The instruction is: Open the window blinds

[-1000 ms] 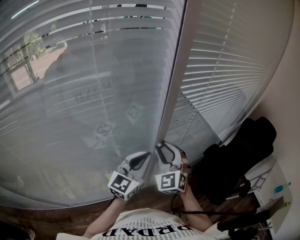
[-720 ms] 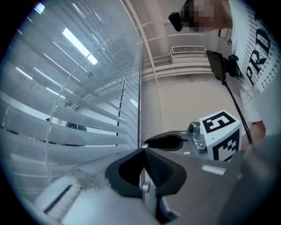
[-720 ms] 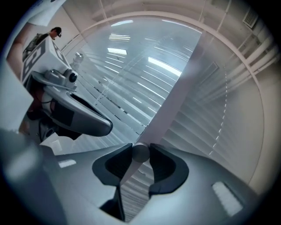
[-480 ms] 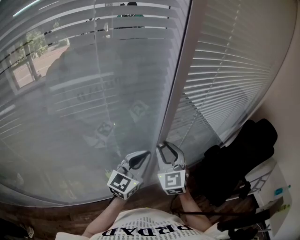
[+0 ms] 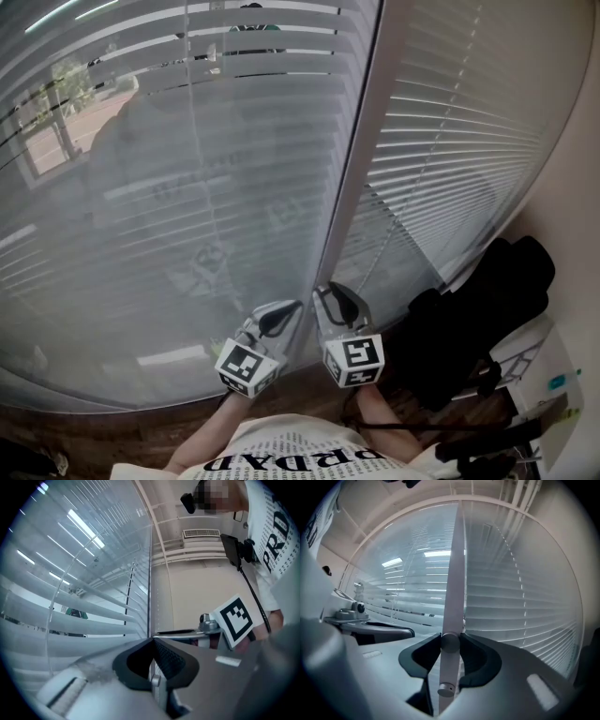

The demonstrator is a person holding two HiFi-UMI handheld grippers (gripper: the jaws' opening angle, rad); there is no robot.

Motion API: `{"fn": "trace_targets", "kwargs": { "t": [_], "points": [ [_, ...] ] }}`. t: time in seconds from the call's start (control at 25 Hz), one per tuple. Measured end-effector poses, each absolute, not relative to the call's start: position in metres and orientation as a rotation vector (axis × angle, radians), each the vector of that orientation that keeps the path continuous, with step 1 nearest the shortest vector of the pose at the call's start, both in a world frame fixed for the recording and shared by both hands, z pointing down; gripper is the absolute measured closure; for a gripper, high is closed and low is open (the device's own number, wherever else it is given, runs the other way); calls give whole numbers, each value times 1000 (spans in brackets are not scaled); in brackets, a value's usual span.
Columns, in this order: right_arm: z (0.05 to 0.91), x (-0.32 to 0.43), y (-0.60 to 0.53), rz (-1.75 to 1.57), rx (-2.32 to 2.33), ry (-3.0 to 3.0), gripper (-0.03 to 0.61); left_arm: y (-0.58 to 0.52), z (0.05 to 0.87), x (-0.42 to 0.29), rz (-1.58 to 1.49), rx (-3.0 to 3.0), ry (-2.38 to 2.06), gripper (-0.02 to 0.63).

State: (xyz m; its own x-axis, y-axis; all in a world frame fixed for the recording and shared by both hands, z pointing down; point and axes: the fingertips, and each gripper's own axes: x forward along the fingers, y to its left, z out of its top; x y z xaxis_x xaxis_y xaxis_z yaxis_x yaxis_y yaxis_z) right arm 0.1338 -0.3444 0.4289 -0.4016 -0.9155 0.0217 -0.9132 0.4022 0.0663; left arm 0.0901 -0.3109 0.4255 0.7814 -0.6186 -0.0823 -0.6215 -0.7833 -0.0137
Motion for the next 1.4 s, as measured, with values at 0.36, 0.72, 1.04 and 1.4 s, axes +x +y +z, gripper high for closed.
{"fn": "trace_targets", "kwargs": {
  "t": [0.36, 0.72, 1.04, 1.4],
  "points": [
    [430, 136, -345, 151, 1728, -2684, 443, -311, 431, 90, 110, -2913, 1007, 621],
    [431, 140, -347, 390, 1771, -2766, 443, -312, 427, 92, 110, -2911, 1026, 621],
    [431, 139, -347, 412, 1773, -2773, 443, -314, 426, 90, 109, -2912, 1046, 621],
    [429, 136, -343, 63, 1655, -2619, 442, -312, 425, 89, 116, -2914, 1047, 621]
  ]
}}
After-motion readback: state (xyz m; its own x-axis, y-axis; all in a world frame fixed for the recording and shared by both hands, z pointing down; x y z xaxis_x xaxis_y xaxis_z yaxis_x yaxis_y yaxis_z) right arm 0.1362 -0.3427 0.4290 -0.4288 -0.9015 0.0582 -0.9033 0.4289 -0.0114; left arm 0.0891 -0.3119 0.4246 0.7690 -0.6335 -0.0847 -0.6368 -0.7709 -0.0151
